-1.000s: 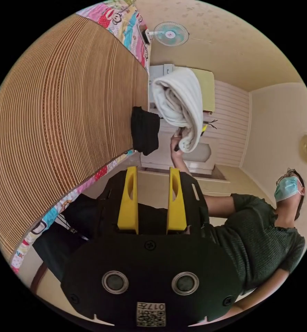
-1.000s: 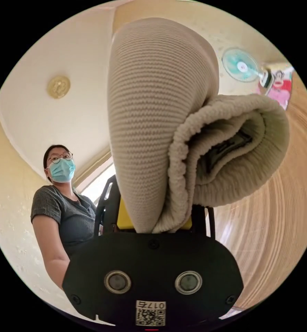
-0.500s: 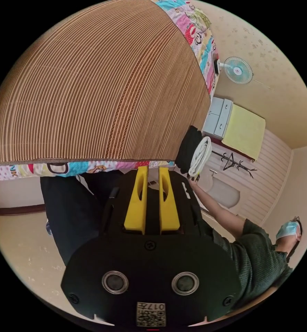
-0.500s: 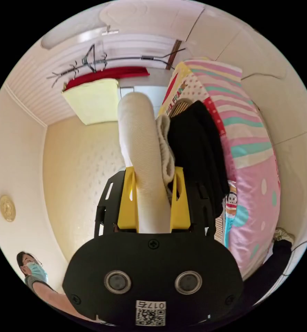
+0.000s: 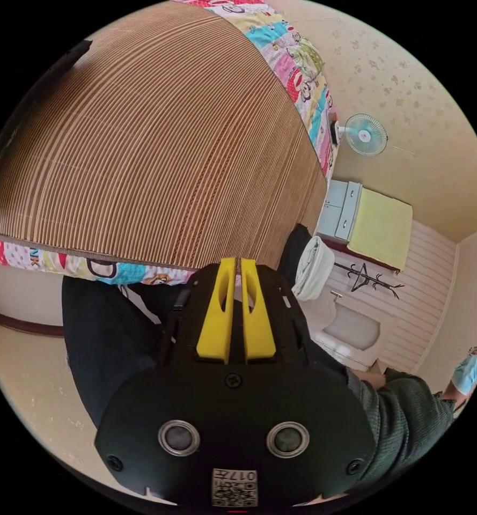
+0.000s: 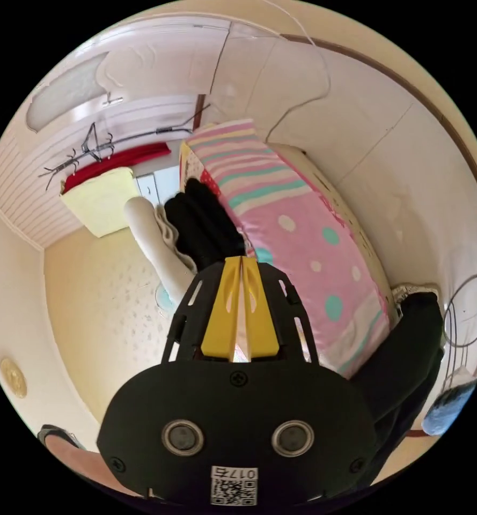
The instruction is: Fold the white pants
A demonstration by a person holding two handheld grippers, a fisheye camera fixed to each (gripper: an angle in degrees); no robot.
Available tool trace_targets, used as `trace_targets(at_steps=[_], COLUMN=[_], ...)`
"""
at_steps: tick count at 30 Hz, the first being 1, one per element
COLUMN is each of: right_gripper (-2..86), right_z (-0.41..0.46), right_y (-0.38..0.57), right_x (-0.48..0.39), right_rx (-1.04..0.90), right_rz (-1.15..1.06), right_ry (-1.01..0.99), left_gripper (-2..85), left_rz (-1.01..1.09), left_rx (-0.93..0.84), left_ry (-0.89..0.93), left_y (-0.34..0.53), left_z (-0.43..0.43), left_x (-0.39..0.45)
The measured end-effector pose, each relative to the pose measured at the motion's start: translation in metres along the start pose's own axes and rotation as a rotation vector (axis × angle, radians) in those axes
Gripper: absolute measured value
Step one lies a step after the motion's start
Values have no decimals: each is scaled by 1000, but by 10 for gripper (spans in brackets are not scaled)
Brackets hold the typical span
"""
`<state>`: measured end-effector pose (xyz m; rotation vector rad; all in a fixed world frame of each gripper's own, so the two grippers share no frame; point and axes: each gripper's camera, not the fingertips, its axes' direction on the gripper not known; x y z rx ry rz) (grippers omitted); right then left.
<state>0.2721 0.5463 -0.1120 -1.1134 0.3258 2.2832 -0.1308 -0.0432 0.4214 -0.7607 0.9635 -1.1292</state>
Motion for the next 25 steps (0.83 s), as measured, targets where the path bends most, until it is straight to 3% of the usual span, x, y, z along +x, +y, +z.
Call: trace_targets(at_steps=[3, 8, 13, 18, 25], right_gripper=[5, 4, 3, 2, 4], right_z=[45, 165, 238, 249, 217], right_y=[15, 81, 166, 237, 287], right_x=[-2, -22, -48, -58, -33], right_rx=[-266, -895, -1263, -1301, -1154], right_rz=[-46, -245, -451, -498, -380], right_ry=[92, 283, 280, 153, -65], left_gripper=[-9, -10, -9, -2, 54], left_rz=[-71, -145, -167, -249, -511], left_rx=[96, 144, 308, 507, 898], left_ry=[87, 39, 19, 26, 117], left_y=[3, 0, -13, -6, 39], left_z=[-18, -51, -131, -217, -360], left_x=[-19, -51, -86, -140, -265])
